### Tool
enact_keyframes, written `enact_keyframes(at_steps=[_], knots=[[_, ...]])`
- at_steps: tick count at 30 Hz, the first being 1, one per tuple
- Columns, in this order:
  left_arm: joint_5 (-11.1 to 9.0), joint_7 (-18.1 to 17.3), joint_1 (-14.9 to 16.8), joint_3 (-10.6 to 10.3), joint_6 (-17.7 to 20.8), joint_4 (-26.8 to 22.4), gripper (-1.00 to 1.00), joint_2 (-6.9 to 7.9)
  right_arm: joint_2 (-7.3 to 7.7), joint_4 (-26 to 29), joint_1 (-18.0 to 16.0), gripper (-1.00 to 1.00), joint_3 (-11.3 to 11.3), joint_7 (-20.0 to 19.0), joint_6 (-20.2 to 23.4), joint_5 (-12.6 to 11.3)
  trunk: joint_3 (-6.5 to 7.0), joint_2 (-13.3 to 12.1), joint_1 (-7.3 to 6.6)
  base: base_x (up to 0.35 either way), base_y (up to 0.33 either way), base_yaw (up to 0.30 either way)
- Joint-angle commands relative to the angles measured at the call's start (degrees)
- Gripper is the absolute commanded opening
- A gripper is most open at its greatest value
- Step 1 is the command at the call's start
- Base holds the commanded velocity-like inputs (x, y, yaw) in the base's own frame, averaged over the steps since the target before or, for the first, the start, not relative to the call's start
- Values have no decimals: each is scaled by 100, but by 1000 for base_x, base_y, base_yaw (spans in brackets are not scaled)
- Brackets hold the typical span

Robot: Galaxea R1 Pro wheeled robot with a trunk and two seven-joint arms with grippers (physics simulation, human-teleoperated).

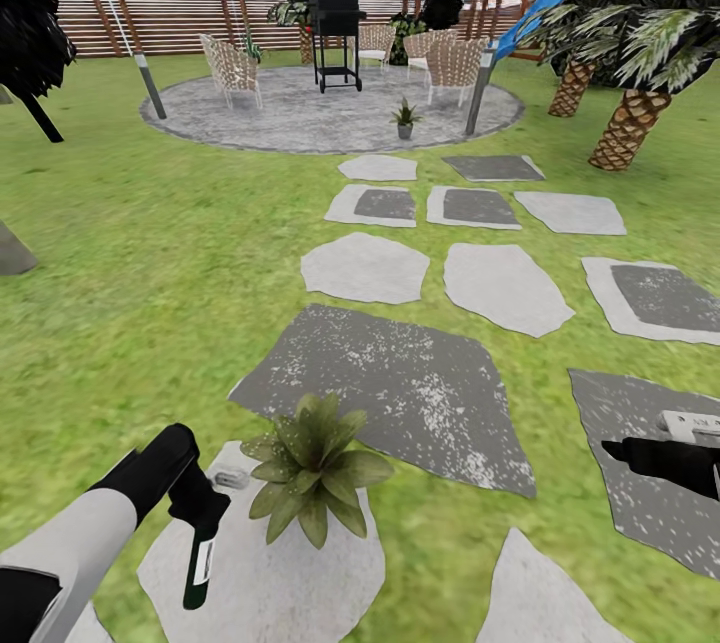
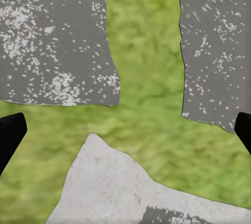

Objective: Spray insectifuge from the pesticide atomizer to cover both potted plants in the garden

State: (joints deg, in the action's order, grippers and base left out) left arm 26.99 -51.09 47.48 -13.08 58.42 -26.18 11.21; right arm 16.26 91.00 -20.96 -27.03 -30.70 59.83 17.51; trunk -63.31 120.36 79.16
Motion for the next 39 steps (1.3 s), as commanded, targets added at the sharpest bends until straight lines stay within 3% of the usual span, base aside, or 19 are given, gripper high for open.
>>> enact_keyframes(at_steps=[1,30,39], knots=[[52,-59,1,-19,12,-10,-100,7,0,5,-4,100,-4,-59,17,59,-5,2,-1,0,0,0],[53,-65,-108,9,8,-9,-100,-34,0,1,-4,100,-4,-56,17,61,-39,2,-1,-2,-1,34],[54,-68,-66,-1,27,-19,-100,-91,-7,2,-4,100,-4,-58,17,60,-37,2,-1,-191,-216,77]])
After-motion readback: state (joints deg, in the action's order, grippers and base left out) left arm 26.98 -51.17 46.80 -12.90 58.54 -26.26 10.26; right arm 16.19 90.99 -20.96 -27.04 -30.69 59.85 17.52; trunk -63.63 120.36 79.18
